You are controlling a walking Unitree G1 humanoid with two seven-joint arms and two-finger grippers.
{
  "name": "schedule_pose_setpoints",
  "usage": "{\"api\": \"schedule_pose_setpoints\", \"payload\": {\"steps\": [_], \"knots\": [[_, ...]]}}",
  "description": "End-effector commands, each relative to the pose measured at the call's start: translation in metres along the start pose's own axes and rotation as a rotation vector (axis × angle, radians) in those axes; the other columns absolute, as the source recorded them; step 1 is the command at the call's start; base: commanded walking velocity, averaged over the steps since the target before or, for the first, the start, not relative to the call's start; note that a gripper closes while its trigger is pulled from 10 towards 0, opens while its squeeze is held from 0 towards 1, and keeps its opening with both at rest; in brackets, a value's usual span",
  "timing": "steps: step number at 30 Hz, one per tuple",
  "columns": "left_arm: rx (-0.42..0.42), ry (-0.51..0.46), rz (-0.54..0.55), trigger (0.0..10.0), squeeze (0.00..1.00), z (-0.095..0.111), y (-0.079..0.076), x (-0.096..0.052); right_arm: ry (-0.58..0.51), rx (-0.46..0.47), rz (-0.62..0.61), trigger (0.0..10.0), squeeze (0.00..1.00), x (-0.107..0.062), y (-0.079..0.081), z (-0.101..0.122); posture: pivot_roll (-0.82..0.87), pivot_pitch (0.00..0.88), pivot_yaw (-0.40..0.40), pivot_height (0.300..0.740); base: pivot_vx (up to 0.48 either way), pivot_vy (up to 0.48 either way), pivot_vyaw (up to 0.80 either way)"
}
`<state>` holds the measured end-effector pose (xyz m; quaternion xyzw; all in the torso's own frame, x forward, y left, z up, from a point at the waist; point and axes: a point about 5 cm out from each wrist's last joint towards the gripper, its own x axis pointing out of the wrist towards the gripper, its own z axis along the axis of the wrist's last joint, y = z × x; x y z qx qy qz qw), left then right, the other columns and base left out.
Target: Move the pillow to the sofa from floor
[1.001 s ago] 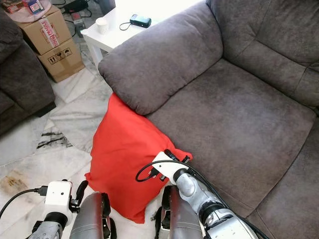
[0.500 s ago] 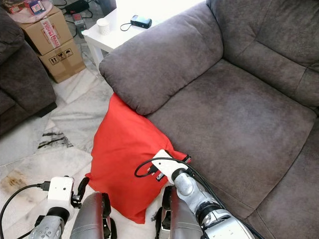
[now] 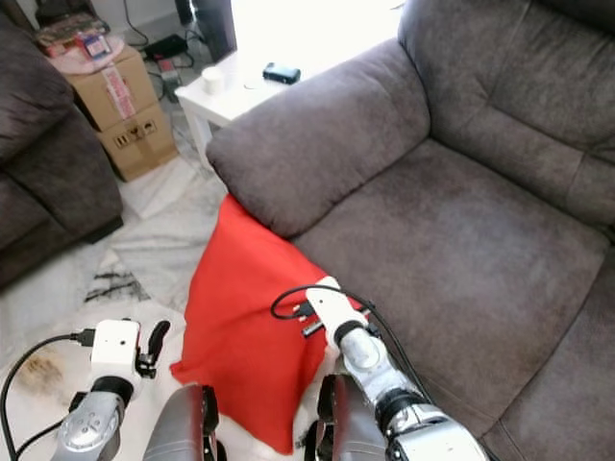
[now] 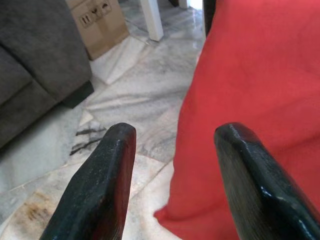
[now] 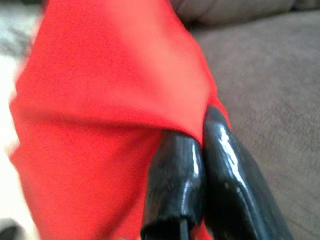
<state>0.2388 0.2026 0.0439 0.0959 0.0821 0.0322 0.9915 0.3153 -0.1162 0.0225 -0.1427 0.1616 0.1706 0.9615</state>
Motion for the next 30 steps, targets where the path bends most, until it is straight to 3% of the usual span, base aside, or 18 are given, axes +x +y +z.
{"api": "schedule_pose_setpoints", "payload": {"steps": [1,4,8,14,19,30], "knots": [[-0.017,0.007,0.018,10.0,0.00,-0.004,0.005,-0.003,-0.102,0.103,-0.045,10.0,0.00,0.001,-0.012,0.015,0.10,0.055,-0.012,0.619,0.000,0.000,0.00],[-0.053,-0.034,0.031,10.0,0.00,0.005,0.009,-0.003,-0.159,0.246,-0.077,10.0,0.00,-0.004,-0.024,0.016,0.08,0.043,0.003,0.619,0.000,0.000,0.00],[-0.064,-0.072,0.025,10.0,0.00,0.014,0.011,0.002,-0.221,0.351,-0.114,10.0,0.00,-0.008,-0.033,0.019,0.07,0.035,0.019,0.619,0.000,0.000,0.00],[-0.111,-0.111,-0.001,10.0,0.00,0.026,0.008,0.015,-0.289,0.408,-0.083,10.0,0.00,-0.011,-0.030,0.025,0.05,0.017,0.037,0.619,0.000,0.000,0.00],[-0.116,-0.111,-0.017,10.0,0.00,0.029,0.006,0.019,-0.247,0.406,-0.071,10.0,0.00,-0.012,-0.024,0.018,0.06,0.000,0.045,0.619,0.000,0.000,0.00],[-0.076,-0.170,-0.053,10.0,0.00,0.040,0.000,0.008,-0.332,0.436,-0.082,10.0,0.00,-0.026,-0.029,0.017,0.07,0.000,0.046,0.619,0.000,0.000,0.00]]}}
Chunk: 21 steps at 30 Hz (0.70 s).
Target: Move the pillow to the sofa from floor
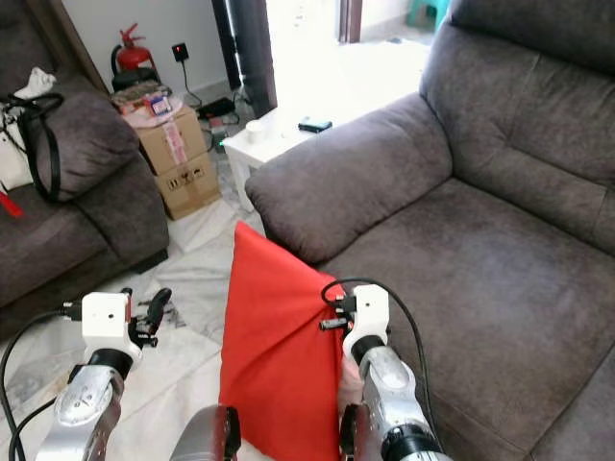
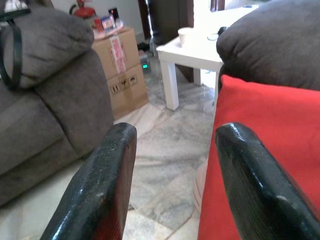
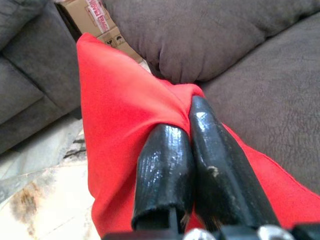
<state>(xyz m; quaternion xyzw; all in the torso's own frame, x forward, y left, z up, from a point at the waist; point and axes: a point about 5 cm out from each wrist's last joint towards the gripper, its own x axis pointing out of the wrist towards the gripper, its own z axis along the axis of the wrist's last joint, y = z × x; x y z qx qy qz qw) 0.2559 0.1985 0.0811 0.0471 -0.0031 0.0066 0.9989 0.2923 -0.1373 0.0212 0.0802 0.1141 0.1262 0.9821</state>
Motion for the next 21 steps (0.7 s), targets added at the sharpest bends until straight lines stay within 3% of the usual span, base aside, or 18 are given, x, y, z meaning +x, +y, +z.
{"api": "schedule_pose_setpoints", "payload": {"steps": [1,21], "knots": [[0.021,0.004,-0.012,10.0,0.00,0.0005,-0.0029,-0.0026,-0.174,0.005,-0.012,10.0,0.00,0.0051,-0.0037,0.0348,0.07,0.000,0.046,0.619,0.000,0.000,0.00],[0.028,0.008,-0.035,10.0,0.00,0.0028,-0.0074,-0.0028,-0.195,0.016,-0.023,10.0,0.00,0.0013,0.0027,0.0404,0.07,0.015,0.051,0.619,0.000,0.000,0.00]]}}
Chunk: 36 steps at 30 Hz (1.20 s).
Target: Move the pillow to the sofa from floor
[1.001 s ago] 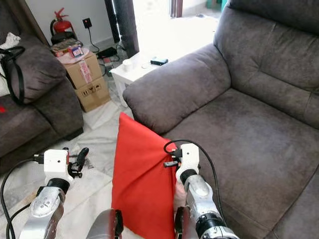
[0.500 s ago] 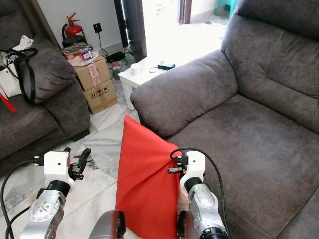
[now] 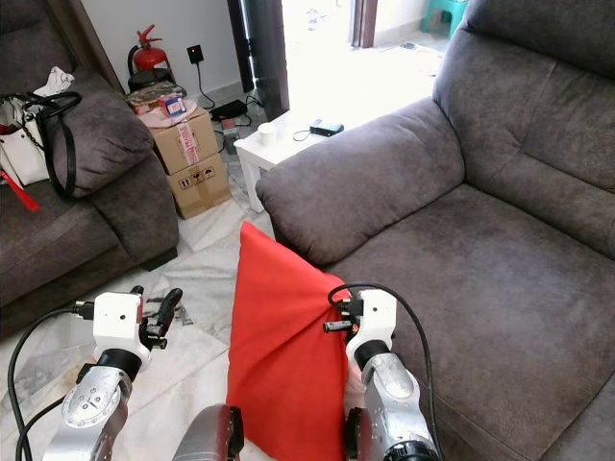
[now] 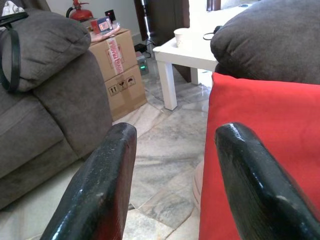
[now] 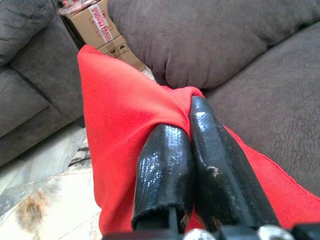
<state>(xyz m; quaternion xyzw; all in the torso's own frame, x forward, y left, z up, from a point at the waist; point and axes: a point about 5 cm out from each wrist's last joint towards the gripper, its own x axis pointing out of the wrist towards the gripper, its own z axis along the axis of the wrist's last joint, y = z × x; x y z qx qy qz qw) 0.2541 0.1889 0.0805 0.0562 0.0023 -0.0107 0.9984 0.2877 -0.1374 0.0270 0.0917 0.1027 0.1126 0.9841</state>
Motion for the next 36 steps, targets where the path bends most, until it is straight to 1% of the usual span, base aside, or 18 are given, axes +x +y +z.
{"api": "schedule_pose_setpoints", "payload": {"steps": [1,13,19,20,21,22,28,31,34,36], "knots": [[0.010,0.000,0.000,10.0,0.00,0.002,0.002,-0.001,-0.167,-0.004,0.001,10.0,0.00,0.008,0.002,0.036,0.07,0.015,0.051,0.619,0.000,0.000,0.00],[0.010,0.004,-0.009,10.0,0.00,0.003,-0.001,-0.001,-0.168,0.006,0.006,10.0,0.00,0.007,0.006,0.037,0.07,0.033,0.053,0.619,0.000,0.000,0.00],[0.013,0.007,-0.011,10.0,0.00,0.003,-0.001,-0.001,-0.170,0.004,0.008,10.0,0.00,0.007,0.007,0.037,0.08,0.037,0.052,0.645,0.000,0.000,0.00],[0.013,0.008,-0.011,10.0,0.00,0.003,-0.001,-0.001,-0.171,0.004,0.008,10.0,0.00,0.007,0.007,0.037,0.08,0.039,0.052,0.655,0.000,0.000,0.00],[0.013,0.008,-0.011,10.0,0.00,0.003,-0.001,-0.001,-0.171,0.004,0.008,10.0,0.00,0.007,0.007,0.037,0.08,0.039,0.052,0.655,0.000,0.000,0.00],[0.013,0.011,-0.013,10.0,0.00,0.002,-0.001,-0.001,-0.171,0.004,0.008,10.0,0.00,0.007,0.008,0.037,0.08,0.039,0.052,0.670,0.000,0.000,0.00],[0.014,0.013,-0.020,10.0,0.00,0.002,-0.003,-0.001,-0.174,0.002,0.021,10.0,0.00,0.008,0.012,0.038,0.07,0.040,0.052,0.700,0.000,0.000,0.00],[0.015,0.013,-0.023,10.0,0.00,0.002,-0.004,-0.001,-0.174,0.002,0.021,10.0,0.00,0.007,0.012,0.038,0.07,0.040,0.053,0.725,0.000,0.000,0.00],[0.016,0.014,-0.025,10.0,0.00,0.002,-0.004,-0.001,-0.171,0.001,0.021,10.0,0.00,0.007,0.012,0.037,0.08,0.037,0.052,0.740,0.000,0.000,0.00],[0.018,0.014,-0.026,10.0,0.00,0.002,-0.004,-0.001,-0.172,0.001,0.020,10.0,0.00,0.007,0.012,0.038,0.08,0.038,0.053,0.740,0.000,0.000,0.00]]}}
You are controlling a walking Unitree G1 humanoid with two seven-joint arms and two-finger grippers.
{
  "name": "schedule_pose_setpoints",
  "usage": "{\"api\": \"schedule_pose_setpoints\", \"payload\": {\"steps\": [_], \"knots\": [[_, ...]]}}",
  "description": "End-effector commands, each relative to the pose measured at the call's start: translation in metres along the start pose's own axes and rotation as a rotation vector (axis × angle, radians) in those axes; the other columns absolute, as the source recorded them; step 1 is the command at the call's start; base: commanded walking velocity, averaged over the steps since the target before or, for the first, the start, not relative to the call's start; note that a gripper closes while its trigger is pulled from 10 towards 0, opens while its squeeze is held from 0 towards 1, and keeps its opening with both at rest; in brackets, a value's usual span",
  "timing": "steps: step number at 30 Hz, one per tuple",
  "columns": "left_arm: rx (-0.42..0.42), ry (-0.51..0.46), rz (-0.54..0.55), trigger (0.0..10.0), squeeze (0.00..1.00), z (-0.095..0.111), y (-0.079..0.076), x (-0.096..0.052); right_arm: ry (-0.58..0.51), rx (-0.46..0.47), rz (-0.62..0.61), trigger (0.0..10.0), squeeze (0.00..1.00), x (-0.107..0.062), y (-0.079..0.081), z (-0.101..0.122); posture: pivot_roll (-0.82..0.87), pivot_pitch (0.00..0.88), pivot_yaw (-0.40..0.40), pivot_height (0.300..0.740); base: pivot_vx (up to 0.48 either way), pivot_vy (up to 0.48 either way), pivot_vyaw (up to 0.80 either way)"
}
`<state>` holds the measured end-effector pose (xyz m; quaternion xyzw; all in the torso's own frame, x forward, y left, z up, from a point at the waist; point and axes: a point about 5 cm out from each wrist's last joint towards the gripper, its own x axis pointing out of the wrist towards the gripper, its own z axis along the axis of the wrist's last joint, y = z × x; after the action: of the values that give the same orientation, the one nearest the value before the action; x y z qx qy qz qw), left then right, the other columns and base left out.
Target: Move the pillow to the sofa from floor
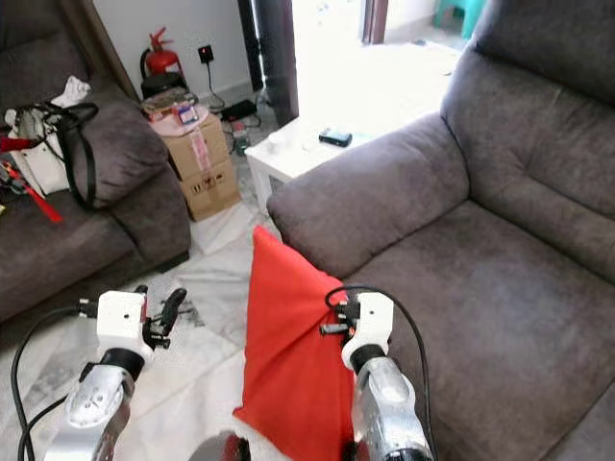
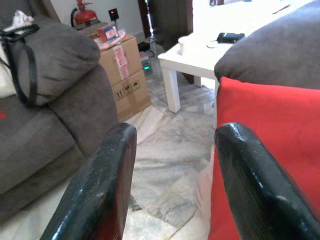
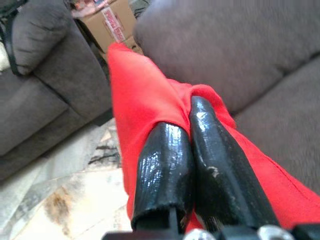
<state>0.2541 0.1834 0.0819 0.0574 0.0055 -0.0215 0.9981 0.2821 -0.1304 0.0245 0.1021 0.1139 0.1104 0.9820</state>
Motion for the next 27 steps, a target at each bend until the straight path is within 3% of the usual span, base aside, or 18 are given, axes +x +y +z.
{"api": "schedule_pose_setpoints", "payload": {"steps": [1,27], "knots": [[0.015,0.009,-0.004,10.0,0.00,-0.0004,0.0013,-0.0011,-0.192,-0.022,0.026,10.0,0.00,0.0094,0.0058,0.0425,0.08,0.038,0.053,0.740,0.000,0.000,0.00],[0.009,0.001,-0.004,10.0,0.00,0.0001,0.0006,-0.0014,-0.189,-0.022,0.010,10.0,0.00,0.0115,0.0048,0.0438,0.08,0.032,0.051,0.740,0.000,0.000,0.00]]}}
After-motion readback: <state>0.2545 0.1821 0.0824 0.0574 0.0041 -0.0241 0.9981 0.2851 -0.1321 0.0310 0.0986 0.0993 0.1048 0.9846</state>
